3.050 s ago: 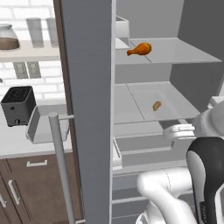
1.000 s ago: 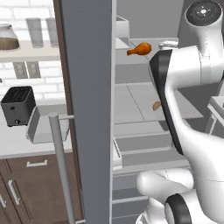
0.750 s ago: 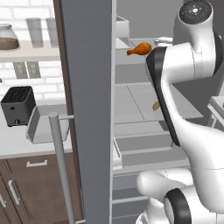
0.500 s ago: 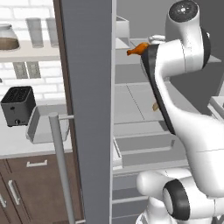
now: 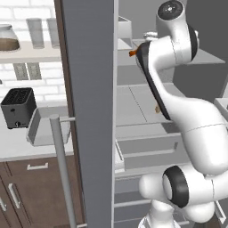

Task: Place one sweet potato and one chicken drumstick in each tupperware on the nearby counter, to pack two identical lunches.

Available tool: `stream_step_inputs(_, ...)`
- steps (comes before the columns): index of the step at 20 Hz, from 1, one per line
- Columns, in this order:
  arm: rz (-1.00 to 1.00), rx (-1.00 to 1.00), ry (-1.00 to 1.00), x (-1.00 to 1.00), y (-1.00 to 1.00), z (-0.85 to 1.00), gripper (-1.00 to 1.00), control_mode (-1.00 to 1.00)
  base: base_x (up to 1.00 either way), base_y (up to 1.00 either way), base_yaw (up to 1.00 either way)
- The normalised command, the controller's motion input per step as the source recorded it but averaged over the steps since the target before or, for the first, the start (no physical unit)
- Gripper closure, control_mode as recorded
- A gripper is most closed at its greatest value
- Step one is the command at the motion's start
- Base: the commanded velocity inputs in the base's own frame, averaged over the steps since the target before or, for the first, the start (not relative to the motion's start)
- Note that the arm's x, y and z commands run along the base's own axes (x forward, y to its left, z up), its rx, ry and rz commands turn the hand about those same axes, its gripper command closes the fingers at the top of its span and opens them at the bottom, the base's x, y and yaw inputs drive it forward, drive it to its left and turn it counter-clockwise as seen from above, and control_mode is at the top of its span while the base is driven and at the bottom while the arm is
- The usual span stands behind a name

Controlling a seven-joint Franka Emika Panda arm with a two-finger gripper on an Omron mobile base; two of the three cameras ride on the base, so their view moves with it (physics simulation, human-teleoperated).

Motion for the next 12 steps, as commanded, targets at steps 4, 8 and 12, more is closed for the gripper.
stream_step_inputs(4,-0.11,0.06,-0.01,0.64,0.28,0.0,-1.0,-1.0,0.0,0.0,0.0)
stream_step_inputs(8,-0.07,0.11,0.0,0.66,0.12,0.0,-1.0,-1.0,0.0,0.0,0.0)
stream_step_inputs(12,-0.01,0.08,0.04,0.56,0.0,-0.08,-1.0,-1.0,0.0,0.0,0.0)
